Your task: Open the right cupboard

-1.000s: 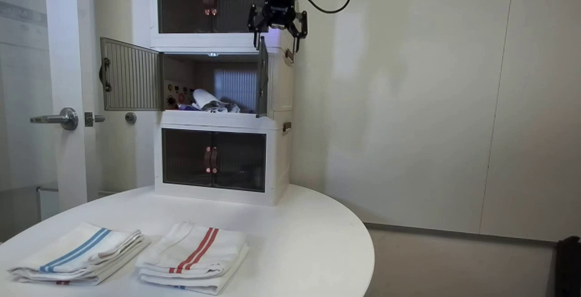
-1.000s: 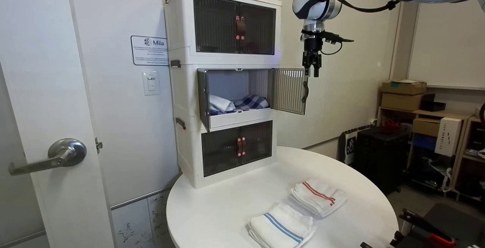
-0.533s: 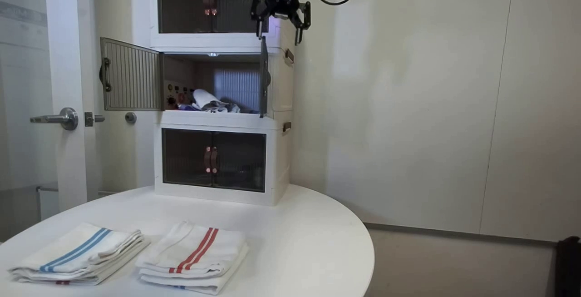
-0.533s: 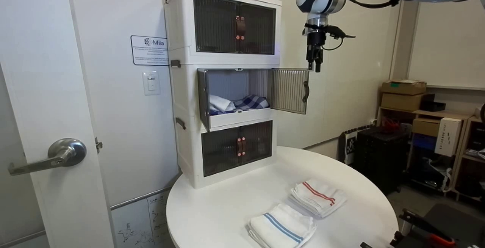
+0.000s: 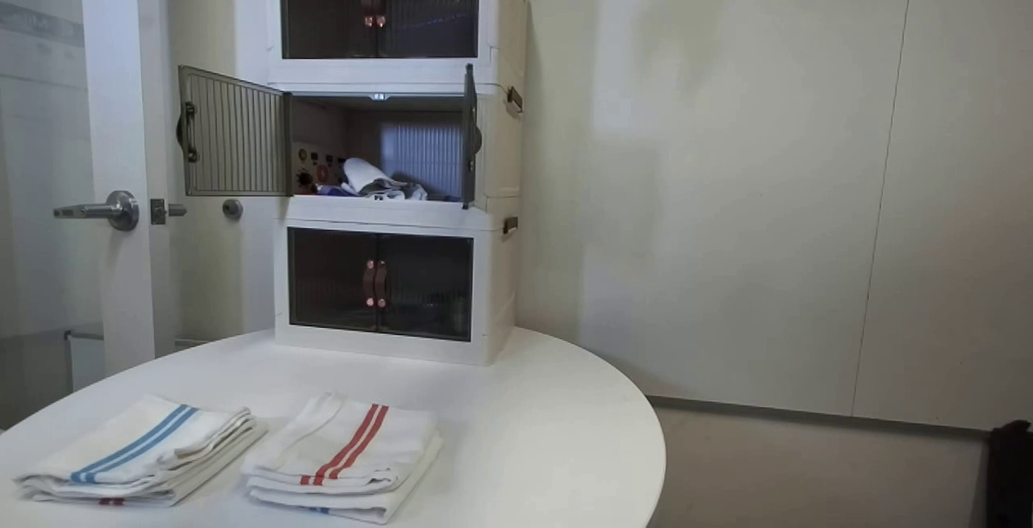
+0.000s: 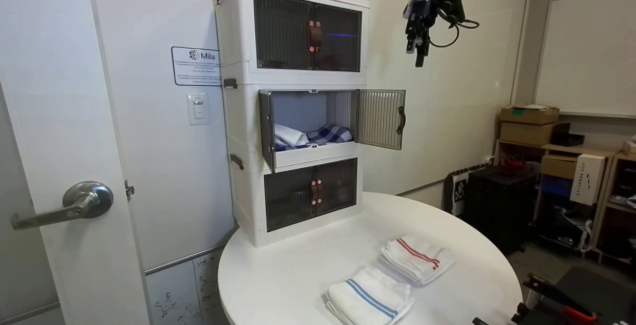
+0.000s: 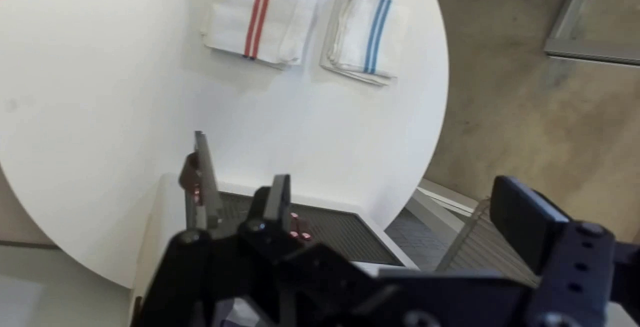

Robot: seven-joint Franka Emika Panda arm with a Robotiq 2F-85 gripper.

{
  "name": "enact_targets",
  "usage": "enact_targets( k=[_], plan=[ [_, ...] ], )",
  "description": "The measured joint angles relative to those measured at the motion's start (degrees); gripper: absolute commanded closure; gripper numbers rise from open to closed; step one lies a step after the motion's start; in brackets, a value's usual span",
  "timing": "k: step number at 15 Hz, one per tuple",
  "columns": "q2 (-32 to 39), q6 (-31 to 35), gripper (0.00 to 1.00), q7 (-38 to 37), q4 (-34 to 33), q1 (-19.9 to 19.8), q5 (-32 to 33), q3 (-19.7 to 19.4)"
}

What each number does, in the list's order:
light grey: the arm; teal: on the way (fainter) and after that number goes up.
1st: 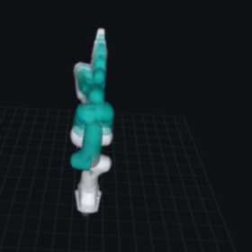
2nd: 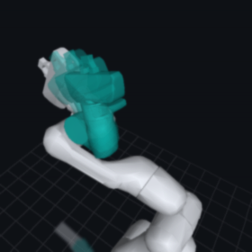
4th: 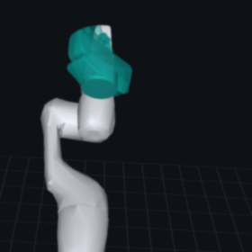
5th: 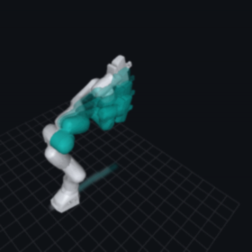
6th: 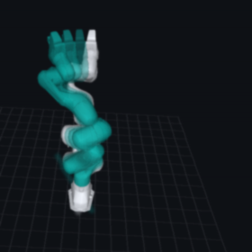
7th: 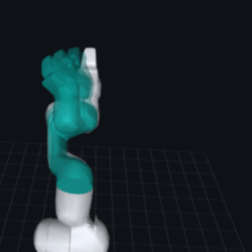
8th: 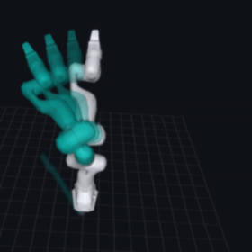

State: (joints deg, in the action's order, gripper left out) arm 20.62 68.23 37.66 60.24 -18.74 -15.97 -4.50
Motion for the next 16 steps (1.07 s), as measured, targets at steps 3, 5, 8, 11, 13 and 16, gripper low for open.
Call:
enact_targets(
  k=[3, 5, 8, 11, 13, 16],
  plan=[
    [-3.6, -2.7, 0.0, -3.7, 0.0, 0.2, -5.0, 0.3],
    [-5.4, -1.9, 0.0, -6.6, 1.4, 1.4, -6.0, 1.1],
    [-7.2, 4.1, 0.0, -11.6, 6.2, 5.0, -6.1, 3.2],
    [-8.4, 14.7, 0.0, -17.8, 13.4, 9.7, -5.9, 5.5],
    [-9.3, 23.8, 0.0, -22.1, 19.0, 12.8, -5.2, 6.7],
    [-11.6, 37.7, 0.0, -28.8, 28.0, 16.6, -1.9, 7.4]
  ],
)
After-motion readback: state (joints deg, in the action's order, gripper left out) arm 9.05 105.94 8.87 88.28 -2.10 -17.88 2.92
